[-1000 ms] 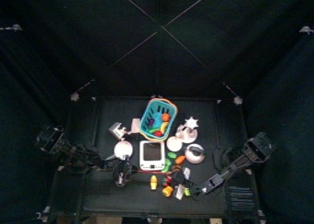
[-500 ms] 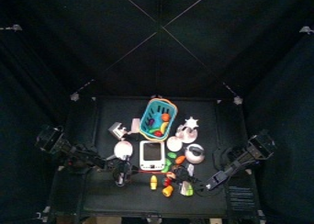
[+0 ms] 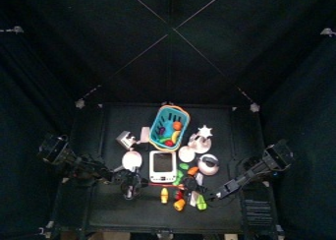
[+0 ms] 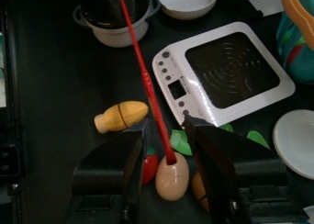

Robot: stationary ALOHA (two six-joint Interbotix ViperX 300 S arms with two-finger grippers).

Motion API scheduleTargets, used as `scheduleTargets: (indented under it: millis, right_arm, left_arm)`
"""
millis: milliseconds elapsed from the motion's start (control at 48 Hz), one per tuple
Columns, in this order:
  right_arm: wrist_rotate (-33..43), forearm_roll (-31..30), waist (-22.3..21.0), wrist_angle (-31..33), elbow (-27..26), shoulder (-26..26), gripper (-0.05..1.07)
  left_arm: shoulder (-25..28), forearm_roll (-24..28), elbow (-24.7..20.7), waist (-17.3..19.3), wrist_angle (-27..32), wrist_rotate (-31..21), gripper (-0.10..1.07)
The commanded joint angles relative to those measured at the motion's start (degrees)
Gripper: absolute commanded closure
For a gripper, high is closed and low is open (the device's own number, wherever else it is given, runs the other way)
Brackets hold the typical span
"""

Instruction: Reorient grip

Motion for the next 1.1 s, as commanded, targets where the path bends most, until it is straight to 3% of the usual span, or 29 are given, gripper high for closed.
scheduleTargets:
  millis: [0,188,562,771,958,1083]
  right_arm:
    - [-0.09,-0.70,-1.14,-1.41,-0.88,-0.44,0.28]
    - [-0.09,-0.62,-2.29,-5.19,-0.70,0.35,0.33]
    - [-0.09,-0.62,-2.72,-6.06,-0.35,0.62,0.60]
    - [-0.09,-0.70,-2.72,-7.47,-0.44,0.88,0.62]
    - [-0.18,-1.85,-2.72,-13.45,-0.62,2.37,0.63]
    - [-0.18,-2.64,-2.72,-15.29,-0.70,4.04,0.63]
  left_arm:
    - [-0.53,0.18,-1.58,-0.44,-0.18,-0.09,0.61]
    - [-0.35,0.26,-1.93,-0.70,-0.18,-0.09,0.61]
    - [-0.26,0.26,-2.02,-0.79,-0.09,-0.09,0.61]
    - [0.00,0.00,-2.02,-2.02,-0.18,-0.26,0.61]
    - [0.62,0.00,-1.85,-6.06,0.26,-0.18,0.61]
    - [1.93,-0.44,-2.20,-6.86,1.41,-0.35,0.61]
